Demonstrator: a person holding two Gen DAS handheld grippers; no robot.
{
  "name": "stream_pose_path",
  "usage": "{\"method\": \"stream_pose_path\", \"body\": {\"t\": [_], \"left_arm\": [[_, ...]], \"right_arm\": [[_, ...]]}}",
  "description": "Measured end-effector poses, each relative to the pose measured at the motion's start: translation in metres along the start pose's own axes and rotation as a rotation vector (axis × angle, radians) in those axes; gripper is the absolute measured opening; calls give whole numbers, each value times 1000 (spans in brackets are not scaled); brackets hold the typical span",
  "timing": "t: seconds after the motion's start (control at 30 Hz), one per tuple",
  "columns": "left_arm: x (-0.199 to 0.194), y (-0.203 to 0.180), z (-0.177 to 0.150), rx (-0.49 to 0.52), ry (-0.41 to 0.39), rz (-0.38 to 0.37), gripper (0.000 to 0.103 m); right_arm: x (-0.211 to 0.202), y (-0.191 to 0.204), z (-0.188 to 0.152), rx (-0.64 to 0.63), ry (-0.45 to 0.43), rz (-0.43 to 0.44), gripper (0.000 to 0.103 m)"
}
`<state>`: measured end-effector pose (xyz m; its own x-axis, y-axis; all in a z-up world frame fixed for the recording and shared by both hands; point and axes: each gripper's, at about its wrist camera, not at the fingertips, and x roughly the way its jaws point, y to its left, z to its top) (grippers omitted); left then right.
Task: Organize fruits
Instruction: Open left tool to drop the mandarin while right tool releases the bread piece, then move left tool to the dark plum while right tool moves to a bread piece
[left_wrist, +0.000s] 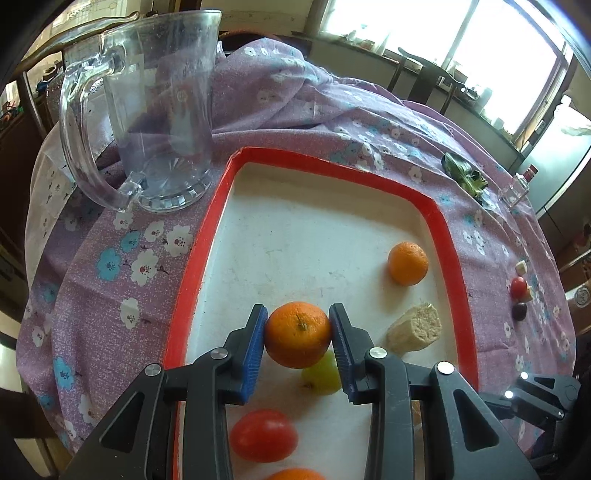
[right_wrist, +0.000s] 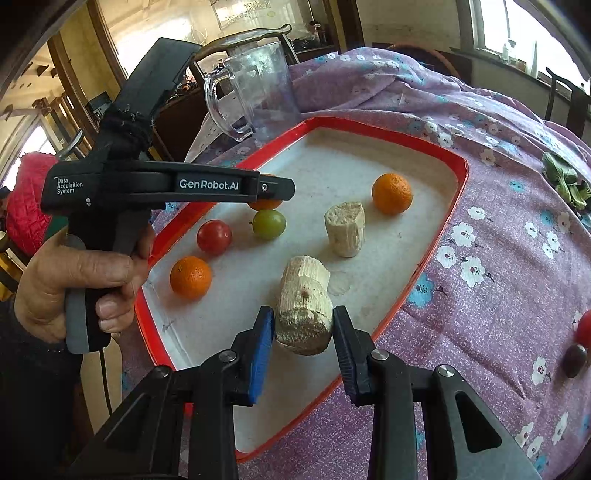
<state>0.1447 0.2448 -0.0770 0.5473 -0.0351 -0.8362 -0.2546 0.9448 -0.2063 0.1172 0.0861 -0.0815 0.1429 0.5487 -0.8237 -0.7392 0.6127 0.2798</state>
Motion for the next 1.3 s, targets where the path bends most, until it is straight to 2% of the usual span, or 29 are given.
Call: {"method": "stream_pose_path", "body": {"t": [0.17,0.23,0.63,0.87,1.03,1.3], "left_arm": [[5,-2,1,2,10,9,36],[3,-1,-1,-3,6,13,41],[-28,-11,-21,-10,-38,-8,44],[-48,-29,-32,19,-59,-33,45],[-61,-45,-41,50,-73,-53,50],[-67,-70,-51,89,-70,-87,51]], "right_arm": [[0,0,2,5,1,12,35],[-2,-1,1,13,-3,16,36],[-32,-9,-9,39,-46,5,36],[-56,-26,-23,86,-78,-15,36],[-70,-44,-37,132,-92,-29,37],[-89,-69,-65,196,-101,-64,38]]}}
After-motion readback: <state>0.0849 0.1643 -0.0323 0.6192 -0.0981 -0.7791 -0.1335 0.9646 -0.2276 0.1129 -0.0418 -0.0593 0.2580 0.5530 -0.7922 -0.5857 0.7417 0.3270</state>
